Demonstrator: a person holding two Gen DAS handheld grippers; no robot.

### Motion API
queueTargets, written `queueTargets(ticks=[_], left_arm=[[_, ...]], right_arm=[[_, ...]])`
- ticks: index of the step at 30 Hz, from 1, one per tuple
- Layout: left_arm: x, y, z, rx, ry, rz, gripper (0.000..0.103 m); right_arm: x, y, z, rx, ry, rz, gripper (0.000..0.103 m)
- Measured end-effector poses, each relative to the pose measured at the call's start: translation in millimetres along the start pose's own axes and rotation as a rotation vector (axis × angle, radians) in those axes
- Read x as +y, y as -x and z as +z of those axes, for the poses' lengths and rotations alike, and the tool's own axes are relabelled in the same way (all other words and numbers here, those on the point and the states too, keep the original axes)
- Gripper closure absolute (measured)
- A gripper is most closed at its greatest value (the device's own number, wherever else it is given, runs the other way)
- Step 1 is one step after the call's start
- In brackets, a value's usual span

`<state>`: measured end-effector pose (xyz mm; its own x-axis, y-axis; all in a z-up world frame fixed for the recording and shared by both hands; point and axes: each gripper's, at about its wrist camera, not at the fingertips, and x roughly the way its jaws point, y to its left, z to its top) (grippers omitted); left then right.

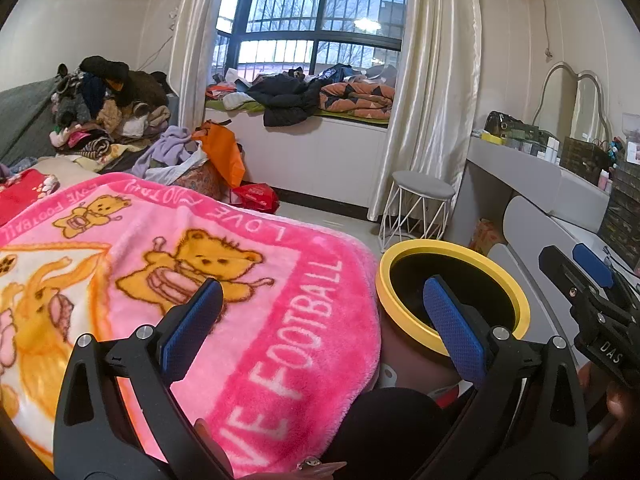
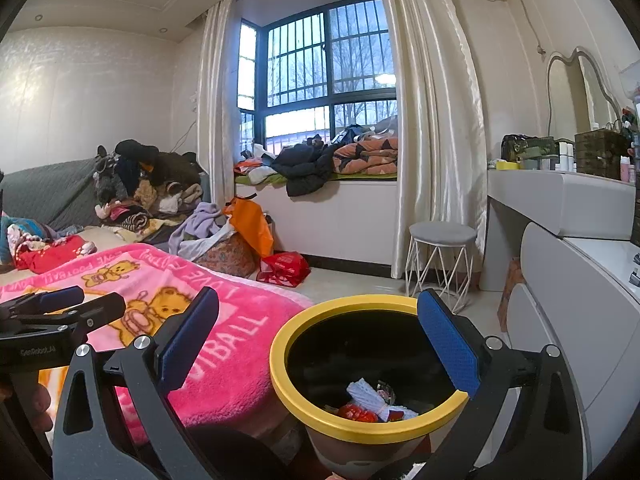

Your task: Collect trash

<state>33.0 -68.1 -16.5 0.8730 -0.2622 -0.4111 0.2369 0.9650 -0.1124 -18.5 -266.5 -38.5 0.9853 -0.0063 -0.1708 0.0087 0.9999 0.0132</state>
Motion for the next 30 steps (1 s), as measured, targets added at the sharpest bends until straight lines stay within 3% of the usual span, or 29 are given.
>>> queueTargets(ticks=[18, 22, 27, 30], left_arm=[[5, 1, -5, 0.008, 0.002, 0.007, 0.011], [26, 2, -6, 0.027, 0.080, 0.046, 0.011], [104, 20, -2, 0.014, 0.244, 0.245, 0.011], [182, 45, -11, 0.022, 0.345, 0.429, 0.011]], right_arm=[[-2, 0, 1, -0.001, -0.003, -0.001, 0.006], [4, -2, 4, -0.018, -0.018, 0.010, 0.006], [65, -22, 20, 0.000, 0.003, 0.170, 0.006], [150, -45, 27, 0.074, 0.084, 0.376, 0.006]])
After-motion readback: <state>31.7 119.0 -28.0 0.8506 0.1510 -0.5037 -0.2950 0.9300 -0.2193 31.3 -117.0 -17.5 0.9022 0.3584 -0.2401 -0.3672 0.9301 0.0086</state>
